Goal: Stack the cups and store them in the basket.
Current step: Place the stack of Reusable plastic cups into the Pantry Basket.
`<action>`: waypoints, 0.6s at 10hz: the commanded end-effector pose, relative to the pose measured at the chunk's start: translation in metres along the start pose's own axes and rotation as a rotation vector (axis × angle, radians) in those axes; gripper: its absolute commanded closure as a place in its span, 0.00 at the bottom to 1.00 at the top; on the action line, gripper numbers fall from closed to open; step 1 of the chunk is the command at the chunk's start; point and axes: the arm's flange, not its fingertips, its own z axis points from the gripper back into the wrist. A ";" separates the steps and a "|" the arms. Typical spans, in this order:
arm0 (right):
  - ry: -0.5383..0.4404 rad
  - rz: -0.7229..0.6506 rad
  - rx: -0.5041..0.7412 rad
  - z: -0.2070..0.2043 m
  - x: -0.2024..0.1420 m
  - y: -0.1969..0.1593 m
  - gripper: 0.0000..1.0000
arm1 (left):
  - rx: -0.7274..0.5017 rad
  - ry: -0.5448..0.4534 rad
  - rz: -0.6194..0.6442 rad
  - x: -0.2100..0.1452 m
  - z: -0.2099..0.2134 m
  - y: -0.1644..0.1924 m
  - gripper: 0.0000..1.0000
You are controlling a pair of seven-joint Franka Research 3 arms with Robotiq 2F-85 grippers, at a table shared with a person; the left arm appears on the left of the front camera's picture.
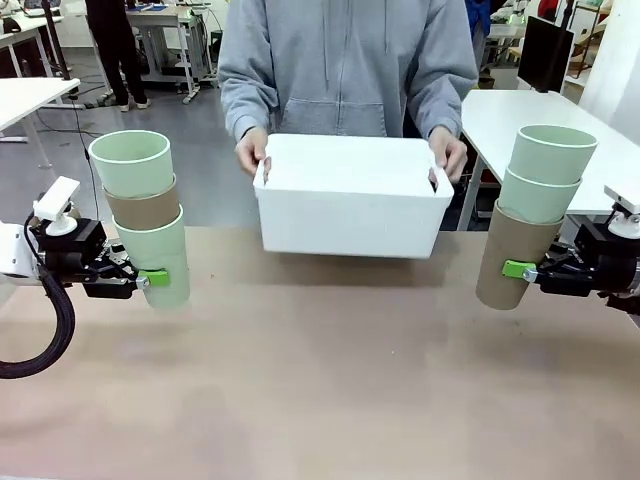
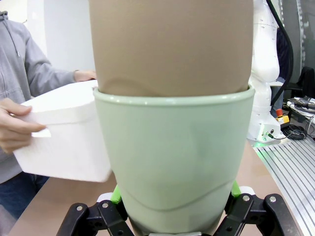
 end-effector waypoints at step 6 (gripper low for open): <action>-0.002 0.010 0.000 0.000 0.004 0.001 0.14 | -0.005 -0.008 -0.008 0.004 -0.001 0.000 0.15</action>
